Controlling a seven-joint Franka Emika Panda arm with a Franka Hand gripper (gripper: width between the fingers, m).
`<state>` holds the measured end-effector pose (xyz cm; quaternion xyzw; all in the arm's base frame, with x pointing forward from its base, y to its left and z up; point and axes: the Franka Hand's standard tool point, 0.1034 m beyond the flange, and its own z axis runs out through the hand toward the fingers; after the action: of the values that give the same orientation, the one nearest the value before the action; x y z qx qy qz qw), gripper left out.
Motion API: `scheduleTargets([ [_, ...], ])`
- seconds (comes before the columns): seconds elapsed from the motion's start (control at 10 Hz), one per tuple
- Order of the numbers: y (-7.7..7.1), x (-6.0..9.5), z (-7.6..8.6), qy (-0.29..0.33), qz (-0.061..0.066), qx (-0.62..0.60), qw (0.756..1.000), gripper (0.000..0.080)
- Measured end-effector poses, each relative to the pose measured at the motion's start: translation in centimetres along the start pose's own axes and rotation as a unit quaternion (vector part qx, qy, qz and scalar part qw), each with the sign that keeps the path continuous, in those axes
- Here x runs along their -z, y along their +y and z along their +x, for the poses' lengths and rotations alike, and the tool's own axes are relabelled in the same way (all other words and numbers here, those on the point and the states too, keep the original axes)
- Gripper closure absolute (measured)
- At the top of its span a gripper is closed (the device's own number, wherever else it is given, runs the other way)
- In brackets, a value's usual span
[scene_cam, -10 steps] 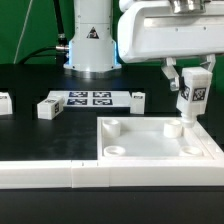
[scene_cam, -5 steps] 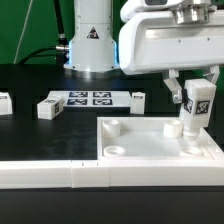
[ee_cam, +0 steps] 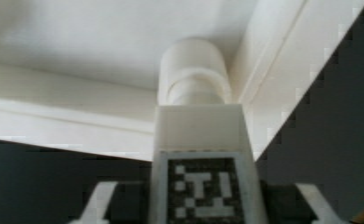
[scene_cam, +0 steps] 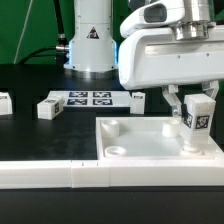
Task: Assemble one leg
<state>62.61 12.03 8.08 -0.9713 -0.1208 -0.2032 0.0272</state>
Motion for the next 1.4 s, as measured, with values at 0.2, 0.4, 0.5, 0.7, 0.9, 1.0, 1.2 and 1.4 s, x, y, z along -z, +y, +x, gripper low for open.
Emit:
scheduleTargets([
  [0.2,0.09,-0.48,-0.36,0.0,-0.001,-0.001,1.0,0.0509],
  [0.4,0.21,-0.63,-0.02,0.029,-0.007,0.0,1.0,0.0509],
  [0.5,0.18,-0.57,-0.12,0.04,-0.01,0.001,0.999,0.0509],
  [0.7,0.18,-0.57,-0.1,0.039,-0.01,0.001,0.999,0.0509],
  [0.9,0.2,-0.57,-0.1,0.039,-0.01,0.001,0.999,0.0318],
  [1.0,0.2,-0.57,-0.1,0.039,-0.01,0.001,0.999,0.0206],
  [1.2,0.2,-0.57,-0.1,0.039,-0.01,0.001,0.999,0.0167],
  [1.4,0.21,-0.57,-0.1,0.039,-0.01,0.001,0.999,0.0153],
])
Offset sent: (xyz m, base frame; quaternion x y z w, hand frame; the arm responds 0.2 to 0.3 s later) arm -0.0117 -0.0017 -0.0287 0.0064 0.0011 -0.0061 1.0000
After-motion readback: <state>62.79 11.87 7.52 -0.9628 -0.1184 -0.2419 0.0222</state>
